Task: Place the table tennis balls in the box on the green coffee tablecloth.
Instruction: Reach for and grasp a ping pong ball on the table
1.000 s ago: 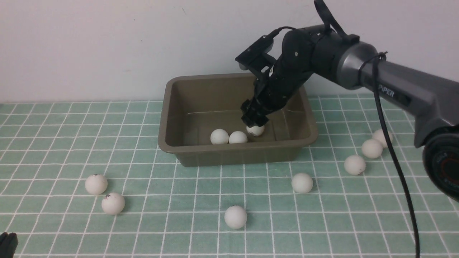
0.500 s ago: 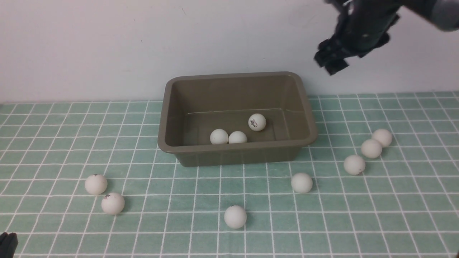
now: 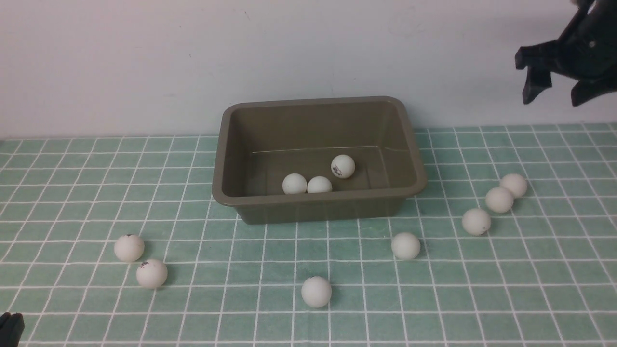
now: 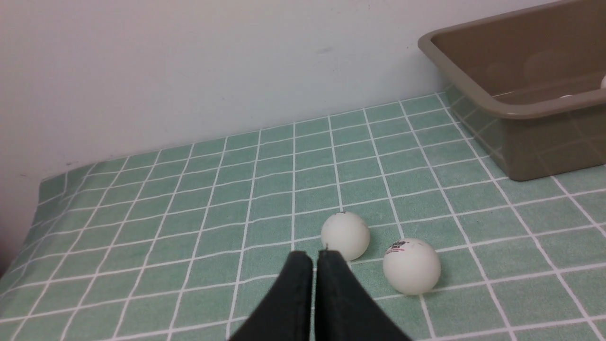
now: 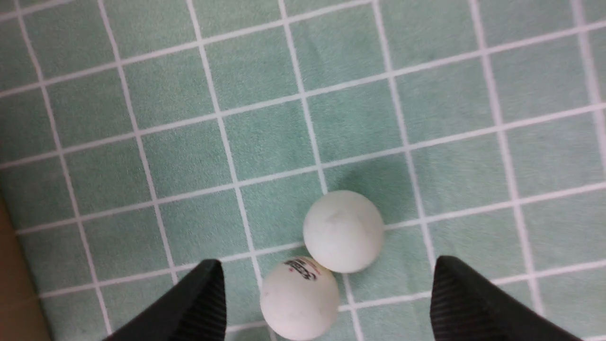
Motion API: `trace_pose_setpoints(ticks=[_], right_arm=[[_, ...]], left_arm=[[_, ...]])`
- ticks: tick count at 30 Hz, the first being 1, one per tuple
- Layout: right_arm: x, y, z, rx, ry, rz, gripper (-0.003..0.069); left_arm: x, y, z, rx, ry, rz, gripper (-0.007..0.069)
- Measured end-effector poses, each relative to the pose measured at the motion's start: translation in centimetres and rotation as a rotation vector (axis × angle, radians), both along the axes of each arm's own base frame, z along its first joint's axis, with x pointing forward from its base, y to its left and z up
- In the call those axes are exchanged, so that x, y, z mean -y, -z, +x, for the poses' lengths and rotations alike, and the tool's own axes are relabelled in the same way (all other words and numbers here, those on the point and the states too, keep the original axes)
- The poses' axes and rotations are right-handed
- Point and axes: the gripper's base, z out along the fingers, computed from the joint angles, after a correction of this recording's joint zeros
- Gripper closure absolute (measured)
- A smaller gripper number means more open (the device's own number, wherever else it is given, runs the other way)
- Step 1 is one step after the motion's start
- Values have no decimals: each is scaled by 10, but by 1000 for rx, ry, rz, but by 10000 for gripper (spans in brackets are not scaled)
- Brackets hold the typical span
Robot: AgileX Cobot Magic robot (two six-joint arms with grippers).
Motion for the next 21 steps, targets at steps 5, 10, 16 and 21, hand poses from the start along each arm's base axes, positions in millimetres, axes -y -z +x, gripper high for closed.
trace_pose_setpoints(ticks=[5, 10, 16, 21], right_arm=[[-1, 14, 5, -15, 18, 21, 138], [-2, 26, 9, -35, 45, 34, 138], [-2, 37, 11, -47, 65, 39, 138], [-1, 44, 13, -60, 70, 36, 138]], left_arm=[[0, 0, 0, 0, 0, 0, 629], [0, 0, 0, 0, 0, 0, 629], [0, 0, 0, 0, 0, 0, 629], [0, 0, 0, 0, 0, 0, 629]])
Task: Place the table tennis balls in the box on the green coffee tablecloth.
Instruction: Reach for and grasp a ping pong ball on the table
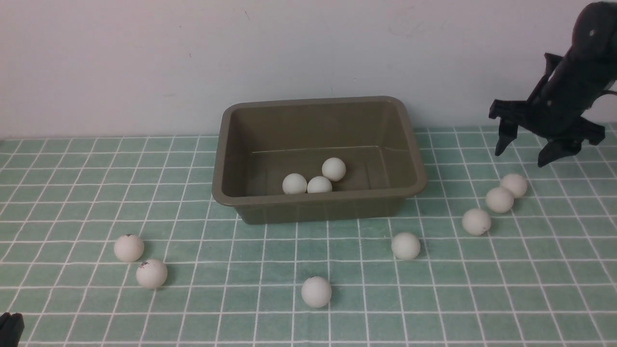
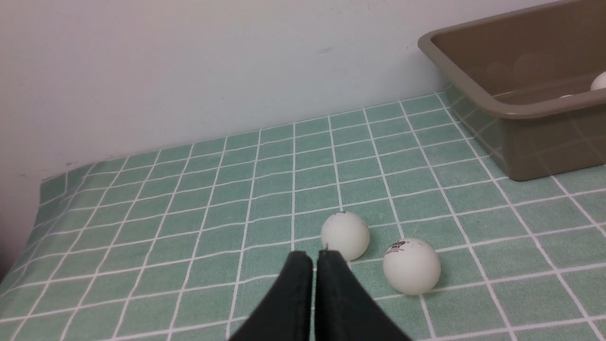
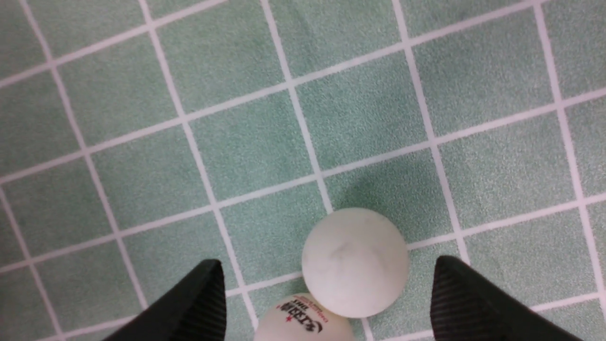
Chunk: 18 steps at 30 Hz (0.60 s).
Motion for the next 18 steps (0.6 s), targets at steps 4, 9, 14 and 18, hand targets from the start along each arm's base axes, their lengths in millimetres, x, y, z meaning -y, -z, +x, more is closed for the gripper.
trace_pose_setpoints(ticks=[4, 9, 14, 18], right_arm=[[1, 7, 1, -19, 12, -6, 138], [2, 13, 2, -34, 18, -13, 138], [2, 18, 2, -50, 18, -13, 138], [2, 26, 2, -72, 18, -13, 138]], left_arm=[[0, 0, 0, 0, 0, 0, 629], [0, 0, 0, 0, 0, 0, 629], [0, 0, 0, 0, 0, 0, 629], [0, 0, 0, 0, 0, 0, 629]])
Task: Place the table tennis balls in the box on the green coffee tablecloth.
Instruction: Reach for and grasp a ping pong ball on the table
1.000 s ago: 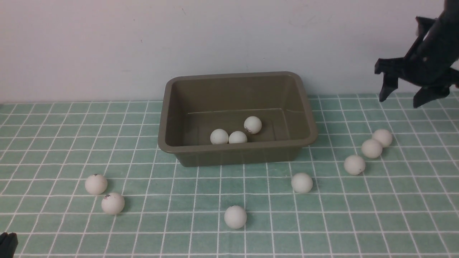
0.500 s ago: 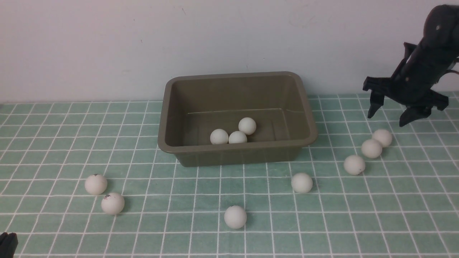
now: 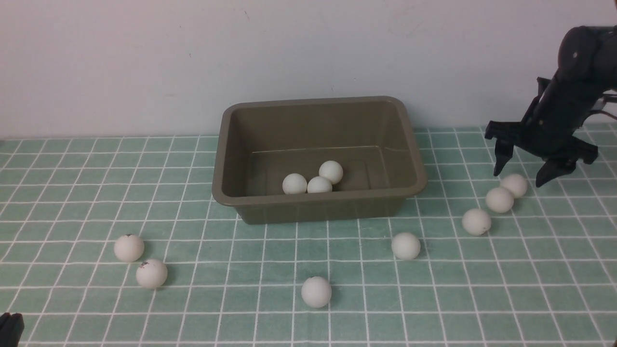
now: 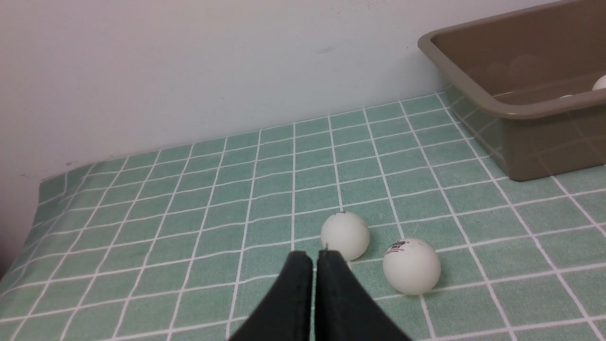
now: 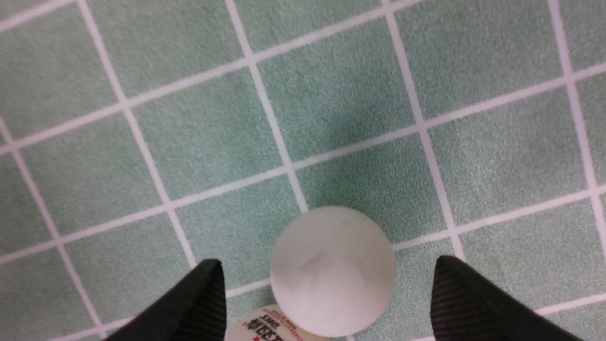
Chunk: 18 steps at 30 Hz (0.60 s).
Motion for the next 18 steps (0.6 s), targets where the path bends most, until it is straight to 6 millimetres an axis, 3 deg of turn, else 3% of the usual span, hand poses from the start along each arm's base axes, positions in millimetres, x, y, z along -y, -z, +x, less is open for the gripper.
trace_pose_setpoints(ticks=[18], right_arm=[[2, 15, 1, -34, -7, -22, 173]], left_arm=[[0, 0, 0, 0, 0, 0, 629]])
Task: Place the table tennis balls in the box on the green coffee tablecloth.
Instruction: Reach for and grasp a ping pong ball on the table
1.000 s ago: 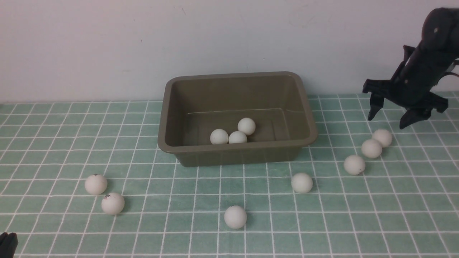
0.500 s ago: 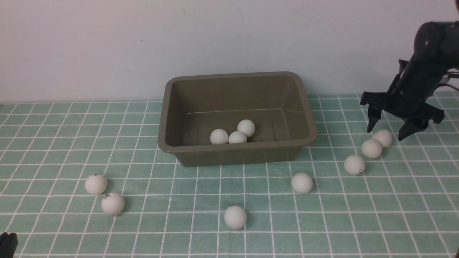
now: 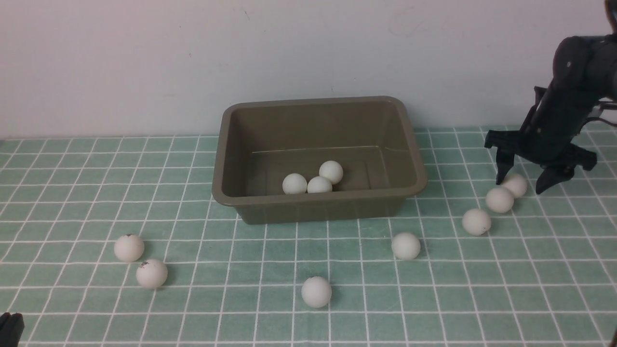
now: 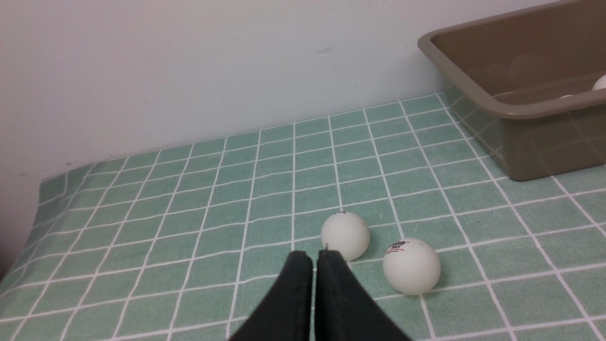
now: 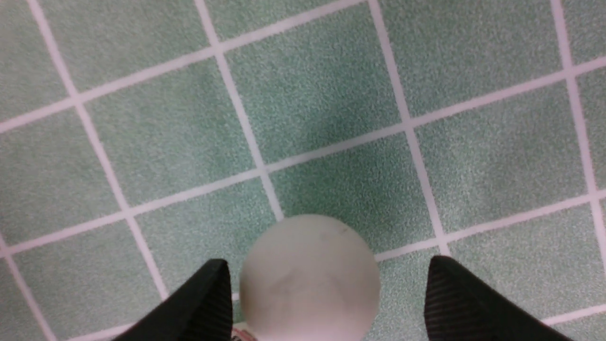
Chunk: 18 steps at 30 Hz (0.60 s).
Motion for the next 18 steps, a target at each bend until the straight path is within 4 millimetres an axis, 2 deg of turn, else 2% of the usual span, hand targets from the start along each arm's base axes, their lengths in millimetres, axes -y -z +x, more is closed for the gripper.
trace_pose_setpoints(ticks=[6, 10, 18], right_arm=[[0, 8, 0, -20, 0, -1, 222], [0, 8, 1, -19, 0, -1, 288], [0, 3, 3, -1, -4, -3, 293]], left_arm=[[0, 0, 0, 0, 0, 0, 629], [0, 0, 0, 0, 0, 0, 629], [0, 0, 0, 0, 0, 0, 629]])
